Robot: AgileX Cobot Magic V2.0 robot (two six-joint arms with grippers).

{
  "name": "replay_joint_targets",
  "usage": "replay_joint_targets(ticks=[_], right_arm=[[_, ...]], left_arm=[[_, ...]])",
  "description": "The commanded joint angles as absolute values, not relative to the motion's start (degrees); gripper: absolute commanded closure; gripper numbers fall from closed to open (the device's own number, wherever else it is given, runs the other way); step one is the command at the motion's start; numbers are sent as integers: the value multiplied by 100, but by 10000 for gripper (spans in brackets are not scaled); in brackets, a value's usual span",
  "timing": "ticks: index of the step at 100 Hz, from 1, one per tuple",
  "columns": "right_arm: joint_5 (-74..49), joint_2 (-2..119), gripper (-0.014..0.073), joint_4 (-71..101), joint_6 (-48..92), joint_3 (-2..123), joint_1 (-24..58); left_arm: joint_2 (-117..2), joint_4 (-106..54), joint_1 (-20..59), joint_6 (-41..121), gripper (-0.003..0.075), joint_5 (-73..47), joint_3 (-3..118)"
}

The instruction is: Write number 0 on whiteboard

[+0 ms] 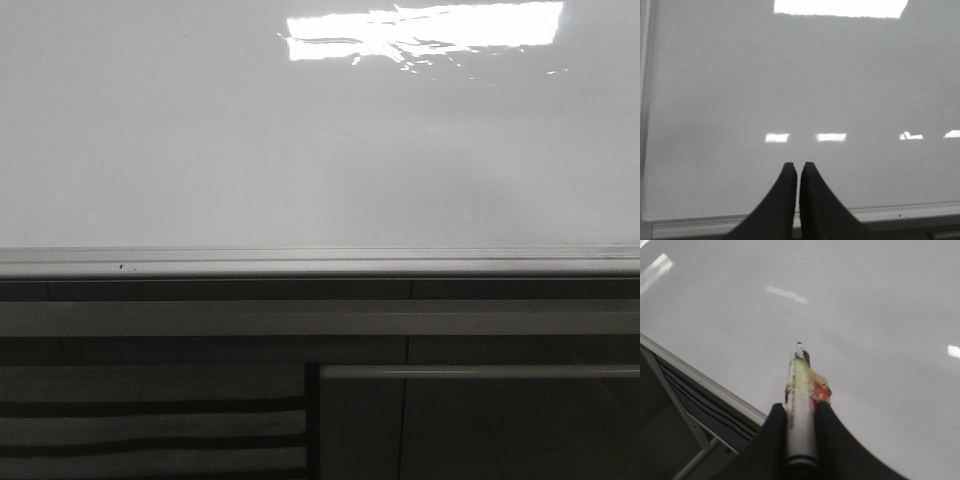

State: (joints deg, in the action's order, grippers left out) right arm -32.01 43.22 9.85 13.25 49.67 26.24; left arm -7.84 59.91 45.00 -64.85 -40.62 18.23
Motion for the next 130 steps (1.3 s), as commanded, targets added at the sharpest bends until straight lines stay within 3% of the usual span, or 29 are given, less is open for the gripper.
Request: replay_joint_targets(ticks=[1, 80, 105, 130], right_arm=[[-2696, 4284, 641, 1067, 1409, 5113, 2632], [-2311, 4313, 641, 1216, 1409, 5113, 3090], [-2382, 4876, 641, 1268, 1409, 5557, 3145], [-2347, 5423, 641, 1057, 1409, 5861, 3699]], left_arm=[[-860, 6275, 4488, -6552, 740, -3892, 1956], [-860, 6275, 4488, -6552, 740, -3334, 1956], [-860, 6275, 4488, -6552, 740, -2999, 1956], [-860, 6275, 4488, -6552, 740, -2886, 1956]])
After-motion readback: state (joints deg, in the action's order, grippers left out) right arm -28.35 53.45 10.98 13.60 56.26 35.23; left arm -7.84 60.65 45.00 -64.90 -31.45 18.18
